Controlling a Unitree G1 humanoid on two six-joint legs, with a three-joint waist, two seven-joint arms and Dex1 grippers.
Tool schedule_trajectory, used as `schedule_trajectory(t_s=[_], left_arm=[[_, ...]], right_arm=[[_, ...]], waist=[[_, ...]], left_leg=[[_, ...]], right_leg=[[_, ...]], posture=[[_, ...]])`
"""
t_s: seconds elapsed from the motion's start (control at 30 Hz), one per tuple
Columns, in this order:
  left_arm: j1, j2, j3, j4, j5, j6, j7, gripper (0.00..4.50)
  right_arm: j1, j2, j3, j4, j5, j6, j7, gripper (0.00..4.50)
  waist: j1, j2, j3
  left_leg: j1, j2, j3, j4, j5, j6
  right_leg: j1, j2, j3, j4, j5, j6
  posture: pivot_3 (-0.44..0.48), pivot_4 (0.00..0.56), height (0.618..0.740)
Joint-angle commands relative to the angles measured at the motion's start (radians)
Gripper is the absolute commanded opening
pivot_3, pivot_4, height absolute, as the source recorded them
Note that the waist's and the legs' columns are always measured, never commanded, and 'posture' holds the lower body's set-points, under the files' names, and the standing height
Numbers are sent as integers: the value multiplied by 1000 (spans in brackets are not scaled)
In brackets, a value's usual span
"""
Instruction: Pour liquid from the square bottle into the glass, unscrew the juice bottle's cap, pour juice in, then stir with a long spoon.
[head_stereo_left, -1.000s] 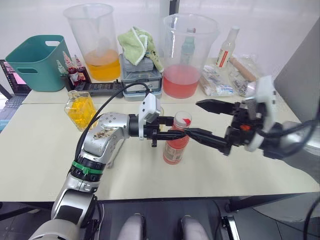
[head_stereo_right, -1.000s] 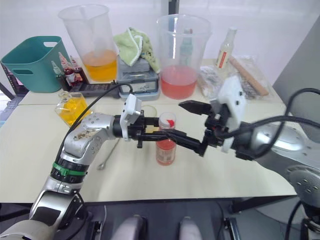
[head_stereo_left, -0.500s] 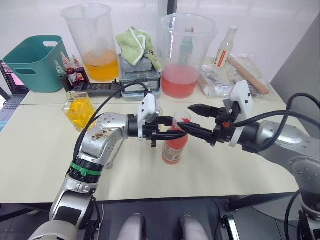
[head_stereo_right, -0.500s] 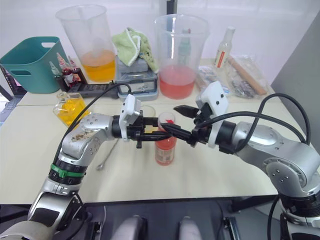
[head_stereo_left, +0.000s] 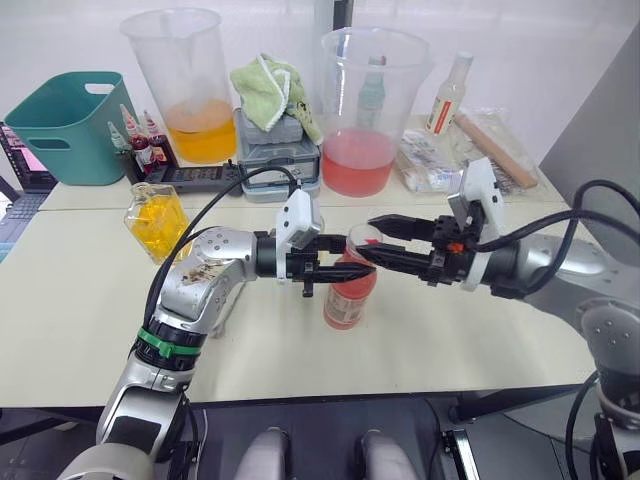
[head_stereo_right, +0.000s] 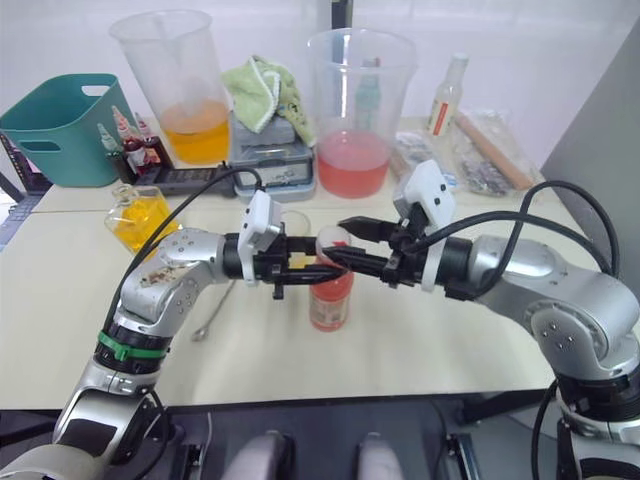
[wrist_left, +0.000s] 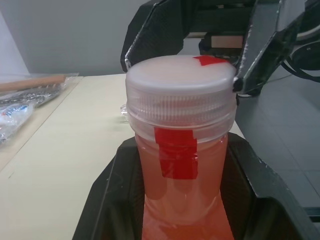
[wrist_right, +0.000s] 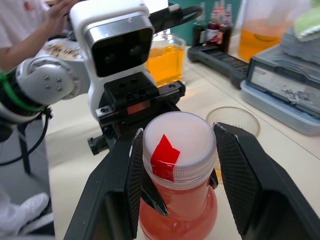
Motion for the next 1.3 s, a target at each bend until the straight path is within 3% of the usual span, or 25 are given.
schedule_trajectory(t_s=[0.03, 0.27, 0.47, 0.53, 0.7, 0.73, 0.87, 1.07, 1.3], left_arm=[[31, 20, 11, -37, 3, 27, 32, 1487], [87, 48, 28, -117, -10, 60, 74, 1487], [101, 57, 31, -151, -23, 80, 106, 1487], [106, 60, 34, -158, -26, 83, 113, 1487], [111, 64, 32, -166, -31, 80, 121, 1487], [112, 64, 31, -167, -32, 78, 121, 1487], [111, 55, 27, -148, -27, 60, 118, 1487], [96, 33, 16, -95, -22, 30, 106, 1487], [86, 30, 5, -65, -20, 6, 84, 1487]], right_arm=[[-104, -57, 150, 146, -140, -139, 472, 1691], [-361, 72, 300, 513, -365, -356, 880, 1691], [-514, 169, 334, 708, -458, -386, 1007, 1691], [-549, 164, 337, 719, -443, -370, 1007, 2787], [-537, 105, 292, 634, -379, -322, 1007, 4378], [-529, 98, 277, 618, -373, -310, 1007, 4452], [-475, 65, 197, 522, -341, -240, 935, 4452], [-260, 33, 13, 232, -299, -56, 582, 4452], [-165, 76, -77, 43, -233, 116, 282, 4452]], waist=[[-2, 1, 0], [-8, 1, 0], [-7, 1, 0], [-7, 1, 0], [-4, 1, 0], [-4, 1, 0], [-5, 1, 0], [2, 1, 0], [1, 1, 0]], left_leg=[[0, -1, 1, 0, 0, 0], [2, 0, 2, -3, 0, 0], [2, 0, 0, -3, 0, 0], [2, 0, 0, -3, 0, 0], [1, 0, -1, -3, 0, 0], [1, 0, -1, -3, 0, 0], [1, 0, -1, -4, 0, 0], [1, 0, -1, -4, 0, 0], [2, 0, -1, -3, 0, 0]], right_leg=[[0, 0, 1, 0, 0, 0], [0, 1, 0, 0, 0, 0], [-1, -1, 0, 0, 0, 0], [-2, -1, 0, 1, 0, 0], [-3, -1, 0, 1, 0, 0], [-3, -2, 0, 1, 0, 0], [-3, -1, 0, 1, 0, 0], [-2, -3, 1, 0, 0, 0], [-1, -2, 1, 0, 0, 0]], posture=[[0, 150, 740], [0, 150, 740], [0, 150, 740], [0, 150, 740], [0, 150, 740], [0, 150, 740], [0, 150, 740], [0, 150, 740], [0, 150, 740]])
